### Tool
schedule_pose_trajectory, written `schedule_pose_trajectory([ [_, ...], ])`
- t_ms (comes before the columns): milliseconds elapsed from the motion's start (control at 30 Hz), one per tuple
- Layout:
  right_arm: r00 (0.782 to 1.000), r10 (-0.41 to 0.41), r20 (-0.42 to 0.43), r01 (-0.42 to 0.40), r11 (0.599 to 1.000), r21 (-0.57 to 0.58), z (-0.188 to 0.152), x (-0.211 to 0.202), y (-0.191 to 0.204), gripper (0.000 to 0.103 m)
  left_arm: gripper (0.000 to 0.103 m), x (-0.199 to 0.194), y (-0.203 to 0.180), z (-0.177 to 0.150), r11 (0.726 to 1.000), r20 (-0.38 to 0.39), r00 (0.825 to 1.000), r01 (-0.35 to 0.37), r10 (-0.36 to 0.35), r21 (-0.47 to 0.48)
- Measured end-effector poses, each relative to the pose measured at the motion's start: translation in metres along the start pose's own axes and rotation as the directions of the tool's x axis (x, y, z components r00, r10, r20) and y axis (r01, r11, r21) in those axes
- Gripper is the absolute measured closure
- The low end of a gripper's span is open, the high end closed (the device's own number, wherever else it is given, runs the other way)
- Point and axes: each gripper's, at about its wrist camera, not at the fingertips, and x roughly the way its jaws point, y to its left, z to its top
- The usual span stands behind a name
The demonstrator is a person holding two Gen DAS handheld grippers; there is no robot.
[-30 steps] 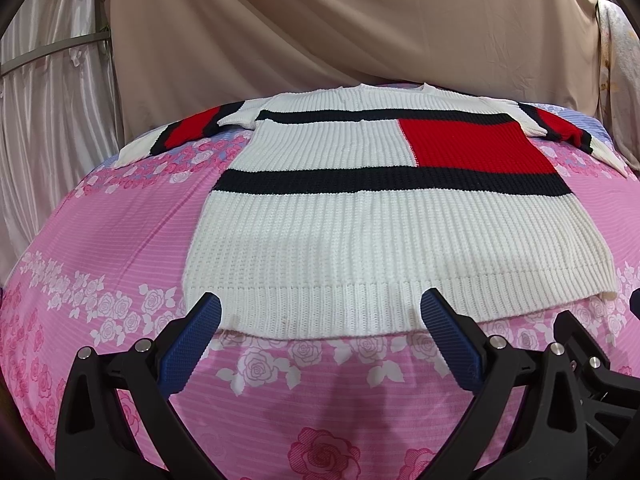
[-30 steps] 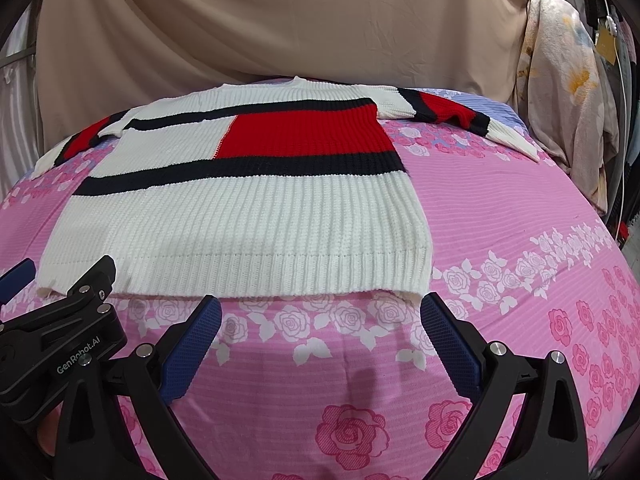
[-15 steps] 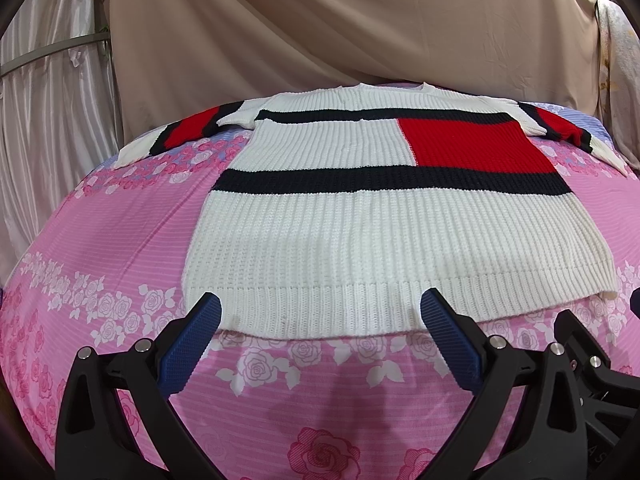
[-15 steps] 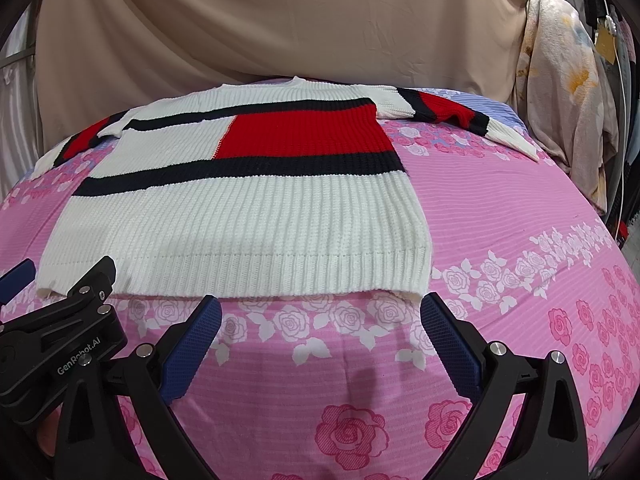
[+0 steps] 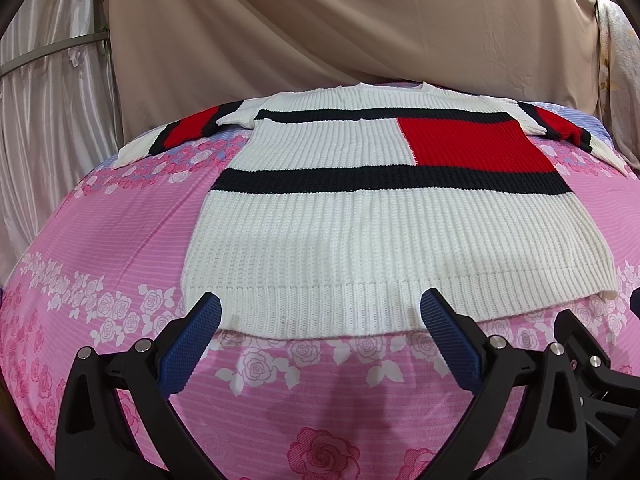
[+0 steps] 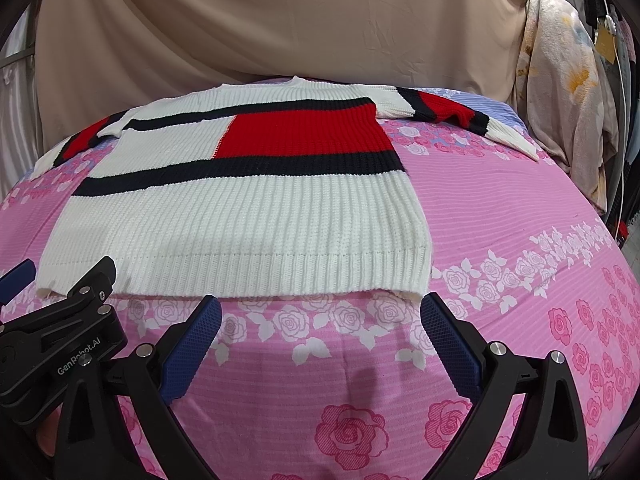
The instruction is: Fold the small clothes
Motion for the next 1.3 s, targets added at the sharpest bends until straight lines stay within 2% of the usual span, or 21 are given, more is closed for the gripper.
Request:
schedule_pose_trajectory([
  [933, 1.000, 0.004, -0.003, -0.004, 1.000, 0.001, 0.000, 0.000, 0.001, 0.005, 0.006, 0.000, 0.000, 0.000, 1.000, -0.002, 1.000, -0.001, 0.001, 0.000],
  [1067, 0.998, 0.044, -0.038, -0.044, 0.999, -0.010, 0.000, 0.007, 0.001, 0.005, 0.005, 0.003, 0.004, 0.001, 1.000, -0.019, 1.000, -0.001, 0.001, -0.019],
  [1200, 0.985, 0.160, -0.071, -0.156, 0.986, 0.051, 0.010, 0.012, -0.024, 0.005, 0.005, 0.001, 0.012, 0.003, 0.998, -0.021, 0.999, 0.042, -0.043, -0.052],
  [1300, 0.984, 0.158, -0.082, -0.147, 0.981, 0.124, 0.034, 0.026, -0.072, 0.005, 0.005, -0.003, 0.022, 0.012, 0.996, -0.011, 0.998, 0.067, -0.068, -0.057],
])
